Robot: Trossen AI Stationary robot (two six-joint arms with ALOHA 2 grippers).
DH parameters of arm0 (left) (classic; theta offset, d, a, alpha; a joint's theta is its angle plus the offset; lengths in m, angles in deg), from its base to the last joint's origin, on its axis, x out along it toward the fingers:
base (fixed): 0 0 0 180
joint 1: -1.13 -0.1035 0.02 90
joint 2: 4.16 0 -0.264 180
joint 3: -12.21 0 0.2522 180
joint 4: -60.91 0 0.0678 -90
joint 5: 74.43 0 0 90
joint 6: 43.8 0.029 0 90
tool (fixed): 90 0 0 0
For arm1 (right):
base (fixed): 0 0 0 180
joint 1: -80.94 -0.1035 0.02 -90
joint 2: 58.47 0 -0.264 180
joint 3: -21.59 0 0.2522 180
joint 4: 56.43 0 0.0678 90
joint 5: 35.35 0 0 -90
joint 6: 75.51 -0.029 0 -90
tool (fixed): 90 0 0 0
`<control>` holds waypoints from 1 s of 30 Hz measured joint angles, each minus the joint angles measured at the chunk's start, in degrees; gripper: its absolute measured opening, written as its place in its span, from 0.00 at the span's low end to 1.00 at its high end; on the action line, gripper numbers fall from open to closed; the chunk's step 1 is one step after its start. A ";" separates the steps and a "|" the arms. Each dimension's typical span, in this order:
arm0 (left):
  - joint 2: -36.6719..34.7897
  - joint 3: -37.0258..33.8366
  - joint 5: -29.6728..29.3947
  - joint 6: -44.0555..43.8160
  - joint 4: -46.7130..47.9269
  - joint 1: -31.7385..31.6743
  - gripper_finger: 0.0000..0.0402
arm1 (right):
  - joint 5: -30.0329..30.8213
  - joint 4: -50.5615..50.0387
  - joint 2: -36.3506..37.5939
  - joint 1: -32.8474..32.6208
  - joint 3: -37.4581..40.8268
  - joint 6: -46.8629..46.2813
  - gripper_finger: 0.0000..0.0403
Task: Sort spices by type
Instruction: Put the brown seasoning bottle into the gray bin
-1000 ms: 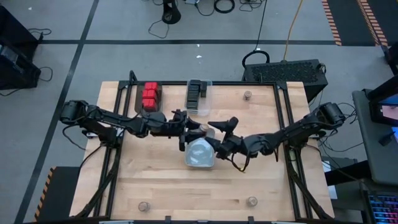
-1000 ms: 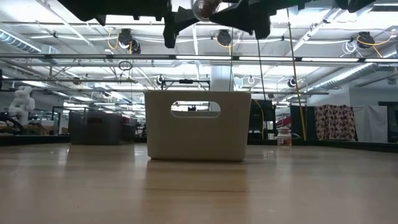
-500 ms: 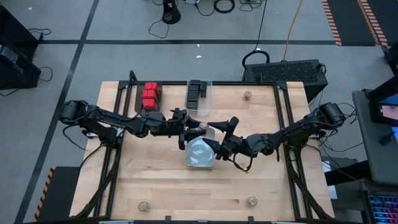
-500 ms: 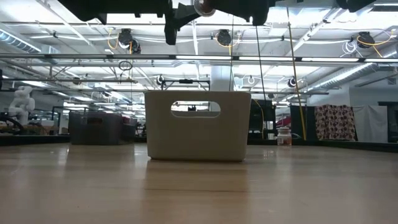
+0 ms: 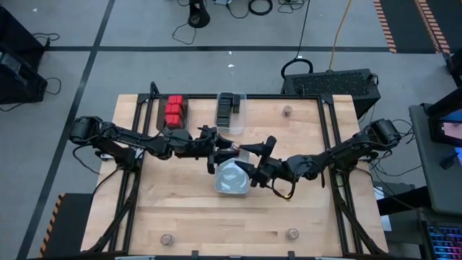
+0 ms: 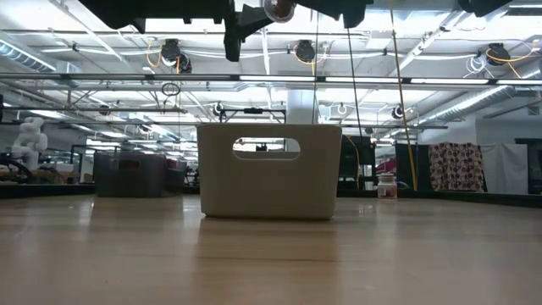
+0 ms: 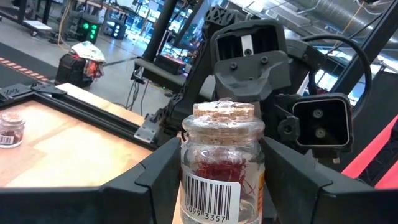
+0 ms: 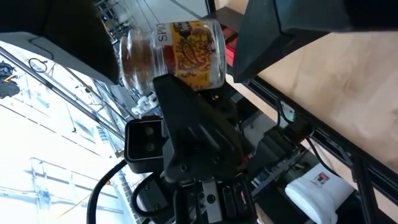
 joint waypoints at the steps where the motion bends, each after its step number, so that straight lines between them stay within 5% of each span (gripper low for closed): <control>1: 0.00 0.00 0.02 0.00 0.00 0.00 0.51 | -0.01 0.01 0.00 0.00 0.00 -0.01 0.73; 30: 0.00 0.02 2.18 0.02 -0.07 0.61 0.51 | 0.16 -0.21 0.00 0.04 0.03 0.14 0.67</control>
